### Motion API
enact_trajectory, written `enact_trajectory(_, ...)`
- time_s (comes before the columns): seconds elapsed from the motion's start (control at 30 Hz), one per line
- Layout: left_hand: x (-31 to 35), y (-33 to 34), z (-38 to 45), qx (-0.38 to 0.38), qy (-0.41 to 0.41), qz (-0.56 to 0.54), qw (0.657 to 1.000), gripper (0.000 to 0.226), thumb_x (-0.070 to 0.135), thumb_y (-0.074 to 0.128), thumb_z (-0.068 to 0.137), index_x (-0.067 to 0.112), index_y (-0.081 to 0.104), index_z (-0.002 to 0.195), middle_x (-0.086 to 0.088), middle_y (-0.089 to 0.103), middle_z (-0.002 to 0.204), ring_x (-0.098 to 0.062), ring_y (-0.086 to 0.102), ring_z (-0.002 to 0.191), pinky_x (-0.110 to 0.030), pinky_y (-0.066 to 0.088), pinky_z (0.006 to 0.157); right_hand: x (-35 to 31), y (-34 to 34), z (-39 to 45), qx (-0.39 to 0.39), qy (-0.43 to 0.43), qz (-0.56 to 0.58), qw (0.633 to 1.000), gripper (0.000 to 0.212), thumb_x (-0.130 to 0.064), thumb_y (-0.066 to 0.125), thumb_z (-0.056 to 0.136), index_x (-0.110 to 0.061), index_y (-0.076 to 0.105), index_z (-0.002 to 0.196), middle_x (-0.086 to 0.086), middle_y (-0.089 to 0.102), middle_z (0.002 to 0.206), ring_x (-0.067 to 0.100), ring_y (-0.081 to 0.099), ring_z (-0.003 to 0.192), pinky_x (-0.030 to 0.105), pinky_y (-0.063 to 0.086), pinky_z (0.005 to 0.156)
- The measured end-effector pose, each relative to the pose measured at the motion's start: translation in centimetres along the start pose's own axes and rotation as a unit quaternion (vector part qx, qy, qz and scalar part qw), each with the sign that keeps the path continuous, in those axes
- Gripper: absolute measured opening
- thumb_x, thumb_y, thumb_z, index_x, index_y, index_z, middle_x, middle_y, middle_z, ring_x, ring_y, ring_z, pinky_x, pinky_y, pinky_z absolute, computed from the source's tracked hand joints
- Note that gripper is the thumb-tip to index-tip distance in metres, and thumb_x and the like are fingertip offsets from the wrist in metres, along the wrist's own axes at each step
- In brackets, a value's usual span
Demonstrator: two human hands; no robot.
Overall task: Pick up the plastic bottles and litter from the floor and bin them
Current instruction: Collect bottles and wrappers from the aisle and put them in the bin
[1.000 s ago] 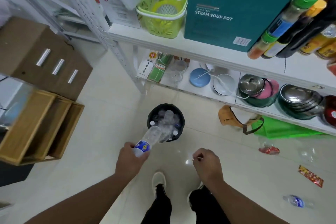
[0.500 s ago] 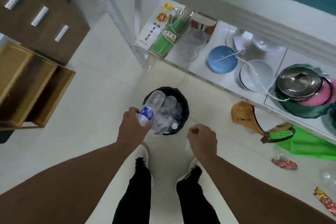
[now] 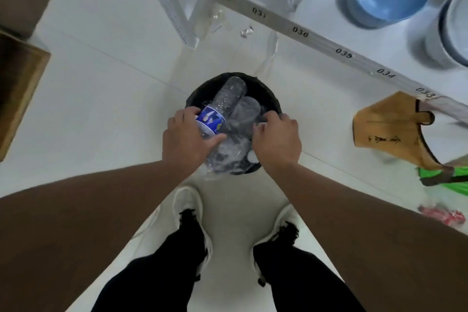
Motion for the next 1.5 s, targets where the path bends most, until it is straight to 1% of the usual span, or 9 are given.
enact_trajectory(0.1,1.0,-1.9,-1.7,0.006,0.019,-0.026,0.999,0.094,0.081,0.075,0.072,0.024,0.047,0.142,-0.001,0.056,0.136,-0.025,0.054,0.122,-0.046,0.051,0.098,0.5,-1.0,-2.1,-0.026,-0.022,0.028,0.999,0.048,-0.022,0.057,0.097,-0.021,0.057,0.145,0.004,0.054,0.147,0.029,0.046,0.133,0.044,0.052,0.097)
enact_trajectory(0.2,1.7,-4.8,-3.7,0.011,0.009,-0.035,0.999,0.089,0.074,0.076,0.077,0.022,0.047,0.143,-0.002,0.055,0.138,-0.027,0.053,0.123,-0.045,0.049,0.102,1.2,-2.7,-5.5,-0.073,-0.033,0.054,0.995,0.054,-0.023,0.057,0.094,-0.024,0.056,0.148,0.0,0.052,0.148,0.028,0.048,0.132,0.043,0.05,0.101)
enact_trajectory(0.43,5.2,-13.6,-11.5,0.0,-0.053,-0.065,0.996,0.082,0.057,0.079,0.083,0.016,0.047,0.146,-0.007,0.052,0.146,-0.03,0.049,0.134,-0.046,0.042,0.111,5.2,-9.2,-16.3,-0.139,0.106,0.126,0.976,0.048,-0.029,0.056,0.1,-0.022,0.055,0.147,0.006,0.053,0.144,0.029,0.055,0.13,0.041,0.047,0.106)
enact_trajectory(0.6,8.6,-19.1,-17.9,-0.014,-0.023,-0.026,0.999,0.08,0.059,0.079,0.082,0.019,0.048,0.144,-0.005,0.051,0.148,-0.029,0.045,0.139,-0.046,0.038,0.113,8.0,-16.7,-23.8,-0.149,0.134,0.168,0.965,0.05,-0.035,0.055,0.101,-0.028,0.05,0.15,-0.001,0.052,0.146,0.018,0.053,0.134,0.034,0.044,0.107)
enact_trajectory(0.8,15.7,-25.5,-24.3,-0.064,0.052,0.026,0.996,0.084,0.059,0.081,0.081,0.022,0.045,0.147,-0.006,0.046,0.151,-0.034,0.043,0.139,-0.054,0.045,0.109,12.0,-27.2,-31.2,-0.12,0.186,0.205,0.953,0.064,-0.044,0.066,0.094,-0.027,0.049,0.153,0.005,0.054,0.143,0.027,0.055,0.133,0.035,0.044,0.103)
enact_trajectory(0.97,22.3,-27.7,-24.8,-0.102,0.131,0.018,0.986,0.075,0.068,0.074,0.076,0.029,0.05,0.134,-0.001,0.054,0.14,-0.029,0.049,0.13,-0.044,0.046,0.1,14.1,-33.7,-34.8,-0.064,0.228,0.26,0.936,0.081,-0.053,0.078,0.084,-0.028,0.048,0.155,0.007,0.051,0.147,0.028,0.055,0.135,0.033,0.046,0.105)
enact_trajectory(1.07,26.3,-27.8,-24.9,-0.139,0.181,0.026,0.973,0.078,0.075,0.067,0.075,0.027,0.048,0.133,-0.003,0.053,0.138,-0.031,0.05,0.127,-0.05,0.052,0.097,15.5,-35.9,-37.8,-0.034,0.27,0.282,0.92,0.085,-0.057,0.077,0.081,-0.031,0.045,0.156,0.005,0.047,0.151,0.027,0.054,0.135,0.037,0.048,0.108)
enact_trajectory(1.23,32.5,-26.7,-26.9,-0.183,0.282,0.06,0.94,0.093,0.082,0.064,0.073,0.024,0.05,0.144,-0.005,0.052,0.147,-0.03,0.043,0.14,-0.053,0.045,0.111,16.9,-38.0,-44.8,0.031,0.328,0.295,0.897,0.085,-0.057,0.076,0.079,-0.034,0.045,0.156,0.005,0.044,0.153,0.028,0.053,0.135,0.039,0.049,0.106)
enact_trajectory(1.5,39.2,-27.4,-37.5,-0.261,0.359,0.065,0.894,0.096,0.078,0.068,0.073,0.029,0.044,0.152,-0.002,0.041,0.155,-0.029,0.042,0.141,-0.054,0.043,0.113,20.3,-39.1,-58.2,0.111,0.397,0.345,0.843,0.091,-0.062,0.077,0.077,-0.037,0.042,0.157,0.005,0.041,0.155,0.029,0.052,0.137,0.038,0.049,0.106)
Point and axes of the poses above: each hand's wrist, its own z-axis towards the middle knuckle, its own y-axis out of the palm, x = y × z, the point moved 9 cm from there along z, towards the middle knuckle
